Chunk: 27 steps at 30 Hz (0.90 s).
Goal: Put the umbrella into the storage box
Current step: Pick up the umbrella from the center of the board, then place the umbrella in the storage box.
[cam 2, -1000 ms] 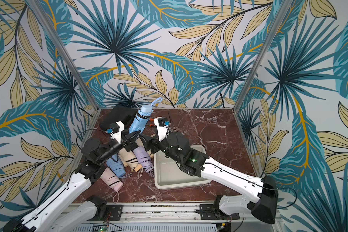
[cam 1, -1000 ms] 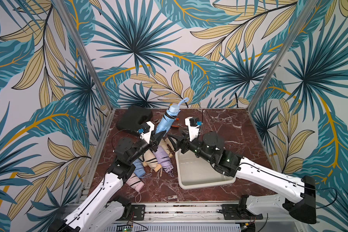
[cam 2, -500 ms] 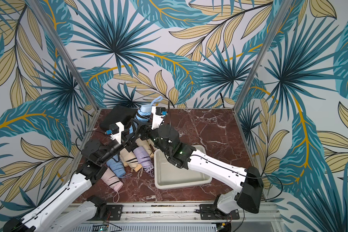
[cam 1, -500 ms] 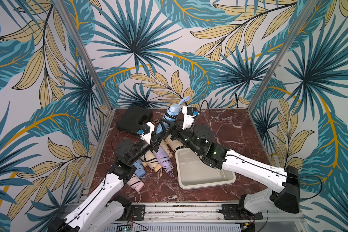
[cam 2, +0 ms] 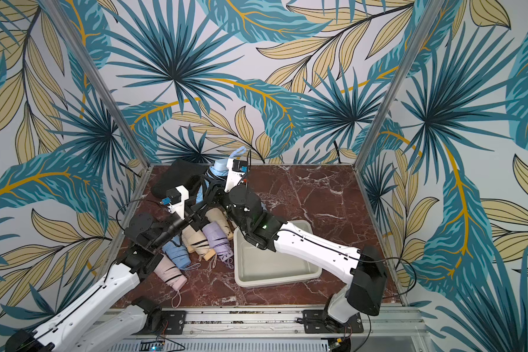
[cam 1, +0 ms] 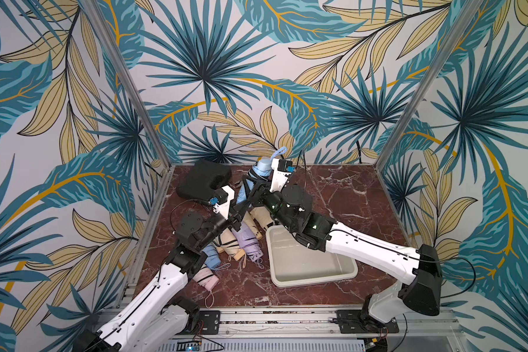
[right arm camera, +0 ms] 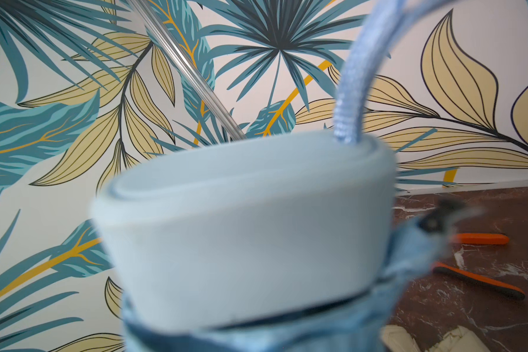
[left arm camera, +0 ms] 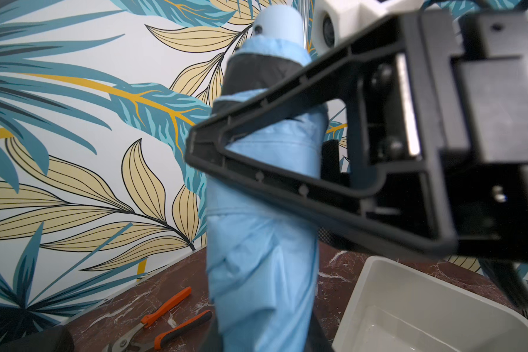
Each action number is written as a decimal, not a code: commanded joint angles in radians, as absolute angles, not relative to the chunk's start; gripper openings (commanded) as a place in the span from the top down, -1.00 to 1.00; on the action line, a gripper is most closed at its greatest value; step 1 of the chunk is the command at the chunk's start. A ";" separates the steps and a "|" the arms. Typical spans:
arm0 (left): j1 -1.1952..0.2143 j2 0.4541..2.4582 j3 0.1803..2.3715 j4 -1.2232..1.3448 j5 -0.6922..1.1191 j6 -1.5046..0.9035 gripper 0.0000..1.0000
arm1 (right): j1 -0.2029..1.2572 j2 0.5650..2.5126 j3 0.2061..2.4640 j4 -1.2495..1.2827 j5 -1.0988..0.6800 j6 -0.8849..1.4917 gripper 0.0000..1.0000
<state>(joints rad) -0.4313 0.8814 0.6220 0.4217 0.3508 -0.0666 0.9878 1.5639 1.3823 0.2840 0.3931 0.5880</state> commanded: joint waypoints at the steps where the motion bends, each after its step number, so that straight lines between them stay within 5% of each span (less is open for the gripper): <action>1: -0.440 0.838 0.623 0.501 0.371 -0.064 0.20 | 0.993 1.579 1.412 0.278 0.404 0.600 0.06; 6: -0.439 0.786 0.591 0.484 0.390 -0.080 -0.78 | 0.993 1.547 1.426 0.224 0.448 0.546 0.23; 9: -0.439 0.710 0.570 0.393 0.398 -0.122 -0.99 | 0.993 1.493 1.445 0.091 0.492 0.491 0.24; 16: -0.439 0.588 0.539 0.109 0.303 -0.379 -1.00 | 0.993 1.350 1.475 -0.483 0.453 0.466 0.27; 19: -0.439 0.601 0.521 0.080 0.332 -0.543 -0.76 | 0.992 1.337 1.508 -0.717 0.395 0.509 0.31; 27: -0.476 0.676 0.503 -0.022 0.530 -0.832 -0.56 | 0.993 1.330 1.451 -0.921 0.317 0.605 0.31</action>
<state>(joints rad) -0.4503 0.6739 0.5163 0.0471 0.4492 -0.6907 0.9897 1.3270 1.4796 -0.8234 0.3664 0.5472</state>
